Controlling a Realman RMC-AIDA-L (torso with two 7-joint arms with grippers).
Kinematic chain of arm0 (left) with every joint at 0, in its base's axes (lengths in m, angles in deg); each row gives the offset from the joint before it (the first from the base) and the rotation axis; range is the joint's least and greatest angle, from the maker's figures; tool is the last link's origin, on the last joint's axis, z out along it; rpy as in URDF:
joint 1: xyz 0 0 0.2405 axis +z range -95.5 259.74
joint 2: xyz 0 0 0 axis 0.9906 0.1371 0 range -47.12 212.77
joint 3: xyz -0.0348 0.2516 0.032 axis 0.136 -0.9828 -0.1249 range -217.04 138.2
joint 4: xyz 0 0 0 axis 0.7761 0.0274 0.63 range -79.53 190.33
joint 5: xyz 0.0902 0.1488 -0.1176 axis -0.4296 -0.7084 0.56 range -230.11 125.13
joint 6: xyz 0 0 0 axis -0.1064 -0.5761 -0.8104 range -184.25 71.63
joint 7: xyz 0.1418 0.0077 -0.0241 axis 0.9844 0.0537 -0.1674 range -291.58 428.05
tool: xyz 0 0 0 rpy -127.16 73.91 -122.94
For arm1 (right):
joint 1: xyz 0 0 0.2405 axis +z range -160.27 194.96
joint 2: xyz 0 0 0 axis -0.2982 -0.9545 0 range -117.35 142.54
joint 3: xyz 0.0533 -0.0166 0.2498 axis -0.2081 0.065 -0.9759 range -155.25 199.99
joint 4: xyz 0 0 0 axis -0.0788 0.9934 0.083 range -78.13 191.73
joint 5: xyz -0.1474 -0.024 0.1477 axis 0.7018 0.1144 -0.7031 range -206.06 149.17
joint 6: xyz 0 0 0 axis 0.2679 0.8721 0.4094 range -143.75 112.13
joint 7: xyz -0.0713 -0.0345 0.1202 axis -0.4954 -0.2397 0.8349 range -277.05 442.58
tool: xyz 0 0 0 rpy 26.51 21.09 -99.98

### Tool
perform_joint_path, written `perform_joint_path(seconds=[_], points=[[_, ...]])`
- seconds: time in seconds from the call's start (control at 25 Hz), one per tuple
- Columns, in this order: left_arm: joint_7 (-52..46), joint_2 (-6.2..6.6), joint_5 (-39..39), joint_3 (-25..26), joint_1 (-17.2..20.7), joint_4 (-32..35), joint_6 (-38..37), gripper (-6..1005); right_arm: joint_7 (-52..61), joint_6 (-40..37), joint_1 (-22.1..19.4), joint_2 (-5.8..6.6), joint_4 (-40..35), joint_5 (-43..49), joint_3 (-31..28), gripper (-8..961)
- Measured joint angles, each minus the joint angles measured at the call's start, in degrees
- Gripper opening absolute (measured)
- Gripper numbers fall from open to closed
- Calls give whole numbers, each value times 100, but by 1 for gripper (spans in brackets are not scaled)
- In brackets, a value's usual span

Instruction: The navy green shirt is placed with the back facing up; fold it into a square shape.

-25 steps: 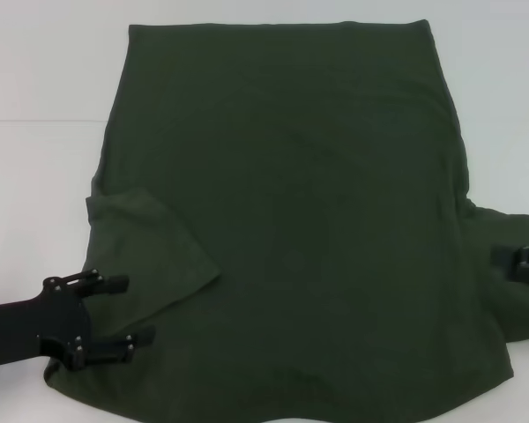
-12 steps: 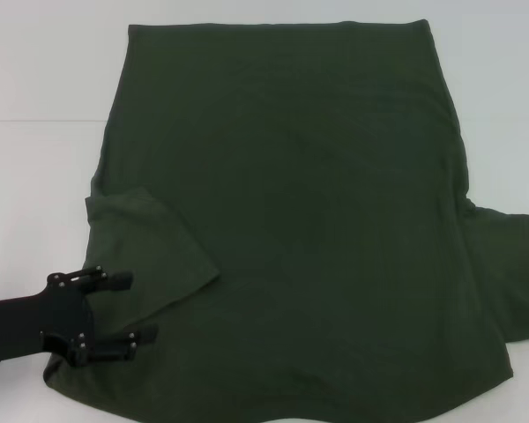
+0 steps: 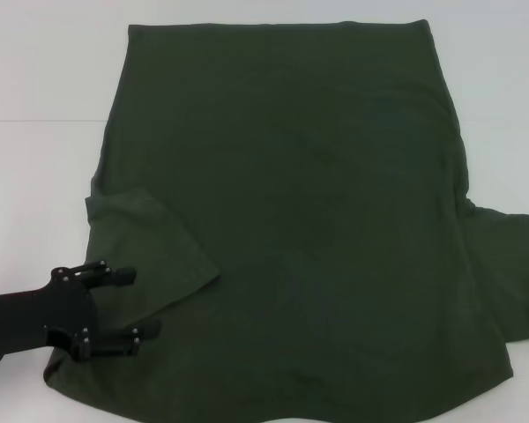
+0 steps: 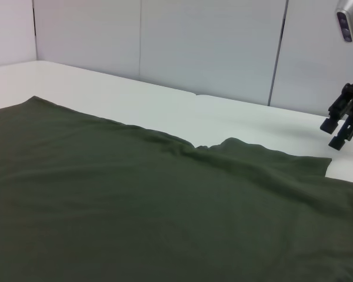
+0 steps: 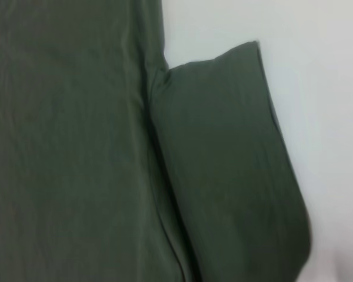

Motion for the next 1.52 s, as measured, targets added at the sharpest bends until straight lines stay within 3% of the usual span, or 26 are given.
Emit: perform_joint_path(seconds=[0.28, 1.52], points=[[1, 0, -5, -2, 31, -3, 1, 858, -53, 436, 166, 41, 578, 20, 126, 916], [1, -16, -3, -1, 26, -37, 70, 856, -50, 819, 266, 3, 772, 31, 403, 915]])
